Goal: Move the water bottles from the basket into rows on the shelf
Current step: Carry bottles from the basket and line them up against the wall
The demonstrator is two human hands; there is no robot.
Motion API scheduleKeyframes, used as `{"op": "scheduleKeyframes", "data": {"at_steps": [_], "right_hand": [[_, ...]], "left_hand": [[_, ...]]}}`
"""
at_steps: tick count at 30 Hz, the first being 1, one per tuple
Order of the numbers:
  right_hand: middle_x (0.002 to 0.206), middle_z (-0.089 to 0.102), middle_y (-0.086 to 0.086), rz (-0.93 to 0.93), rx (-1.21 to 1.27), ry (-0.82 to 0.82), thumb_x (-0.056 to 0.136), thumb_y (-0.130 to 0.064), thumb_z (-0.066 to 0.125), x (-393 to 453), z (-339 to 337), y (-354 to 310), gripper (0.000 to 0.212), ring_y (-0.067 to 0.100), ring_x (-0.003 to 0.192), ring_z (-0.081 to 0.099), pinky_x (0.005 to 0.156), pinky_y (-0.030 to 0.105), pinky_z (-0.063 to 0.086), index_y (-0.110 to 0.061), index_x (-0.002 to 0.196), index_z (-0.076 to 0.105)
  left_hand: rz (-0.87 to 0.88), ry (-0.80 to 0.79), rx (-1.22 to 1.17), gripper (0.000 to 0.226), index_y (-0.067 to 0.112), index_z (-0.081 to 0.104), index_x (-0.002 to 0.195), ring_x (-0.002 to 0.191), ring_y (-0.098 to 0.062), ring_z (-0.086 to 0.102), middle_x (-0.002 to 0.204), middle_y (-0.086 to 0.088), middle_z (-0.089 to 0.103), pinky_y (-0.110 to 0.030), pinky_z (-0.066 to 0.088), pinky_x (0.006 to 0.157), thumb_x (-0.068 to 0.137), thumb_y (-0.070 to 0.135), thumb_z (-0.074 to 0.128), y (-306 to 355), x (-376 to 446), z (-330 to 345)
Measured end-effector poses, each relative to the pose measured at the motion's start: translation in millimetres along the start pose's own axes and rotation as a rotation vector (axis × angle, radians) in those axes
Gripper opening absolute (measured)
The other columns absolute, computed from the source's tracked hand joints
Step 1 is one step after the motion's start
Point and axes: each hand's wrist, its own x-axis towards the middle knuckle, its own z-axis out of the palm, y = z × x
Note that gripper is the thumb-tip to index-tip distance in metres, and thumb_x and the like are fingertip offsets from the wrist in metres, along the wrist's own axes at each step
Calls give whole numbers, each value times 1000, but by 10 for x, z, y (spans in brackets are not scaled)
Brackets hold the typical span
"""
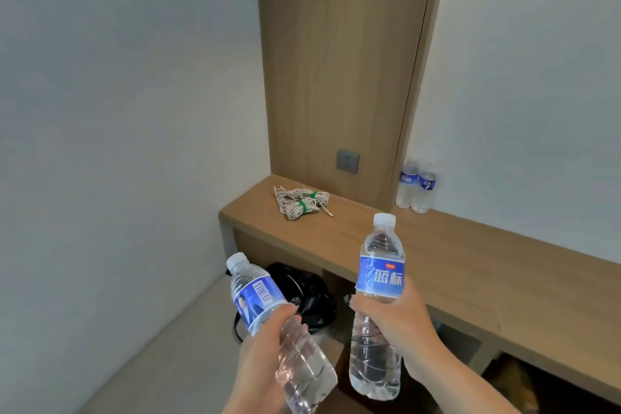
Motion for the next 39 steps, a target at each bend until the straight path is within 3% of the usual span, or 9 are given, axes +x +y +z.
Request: {"op": "scheduleKeyframes", "data": {"at_steps": [5, 11, 16, 21, 24, 29, 32, 35, 39], "right_hand": [[88, 70, 2, 18, -14, 44, 60, -23, 87, 443, -527, 45, 52, 19, 79, 71, 74, 37, 58, -27, 101, 55], [90, 69, 4, 31, -25, 121, 62, -21, 85, 947, -1018, 120, 50, 20, 79, 70, 59, 27, 52, -26, 103, 56], [84, 70, 0, 22, -66, 130, 55, -31, 87, 1513, -1202, 199, 53, 18, 77, 69, 72, 35, 57, -28, 99, 57], [77, 71, -2, -3, -120, 177, 52, -35, 86, 2351, -1286, 258, 51, 14, 71, 70, 68, 34, 59, -26, 94, 58], [74, 69, -3, -11, -185, 212, 54, -34, 83, 2959, -1373, 296, 48, 12, 67, 66, 62, 30, 56, -25, 93, 57], [78, 67, -5, 4, -265, 303, 56, -27, 84, 3787, -1496, 445, 46, 9, 72, 65, 62, 27, 53, -28, 93, 56], [79, 65, -7, 45, -272, 324, 59, -17, 84, 4170, -1524, 573, 43, 9, 74, 63, 61, 23, 47, -30, 87, 54], [81, 68, -5, 81, -269, 335, 56, -17, 83, 4498, -1568, 771, 43, 14, 73, 65, 59, 22, 45, -23, 91, 59], [89, 69, -5, 110, -217, 357, 60, -11, 84, 4812, -1671, 958, 49, 15, 81, 66, 64, 23, 48, -21, 101, 60]], "left_hand": [[-6, -49, 94, 32, 5, 66, 100, 86, -32, 70, 93, -18, 73, -50, 54, 91, 73, 14, 80, -143, 273, 697], [-33, -91, 142, 29, 4, 68, 99, 87, -33, 70, 96, -21, 73, -48, 55, 88, 72, 10, 80, -235, 707, 1329], [-27, -122, 116, 22, -2, 69, 94, 76, -34, 69, 84, -23, 73, -40, 56, 71, 75, 6, 76, -255, 1280, 1831], [7, -254, 170, 19, 6, 68, 97, 88, -32, 69, 92, -20, 74, -46, 52, 86, 80, 13, 73, -224, 2019, 2407], [30, -309, 268, 29, 8, 72, 96, 88, -31, 71, 90, -16, 75, -46, 52, 91, 71, 18, 81, -183, 2568, 2724], [96, -315, 427, 36, 12, 71, 98, 85, -26, 72, 86, -7, 77, -35, 55, 76, 65, 12, 86, -171, 3306, 3134], [107, -296, 525, 53, 11, 70, 100, 86, -28, 73, 87, -7, 77, -41, 58, 81, 51, 11, 91, -235, 3668, 3288], [95, -286, 623, 58, 15, 67, 101, 83, -25, 73, 88, -5, 76, -41, 59, 80, 50, 7, 93, -312, 3904, 3402], [59, -271, 650, 76, 11, 66, 107, 88, -28, 73, 93, -7, 76, -49, 58, 85, 36, 23, 94, -473, 4162, 3553]]}}
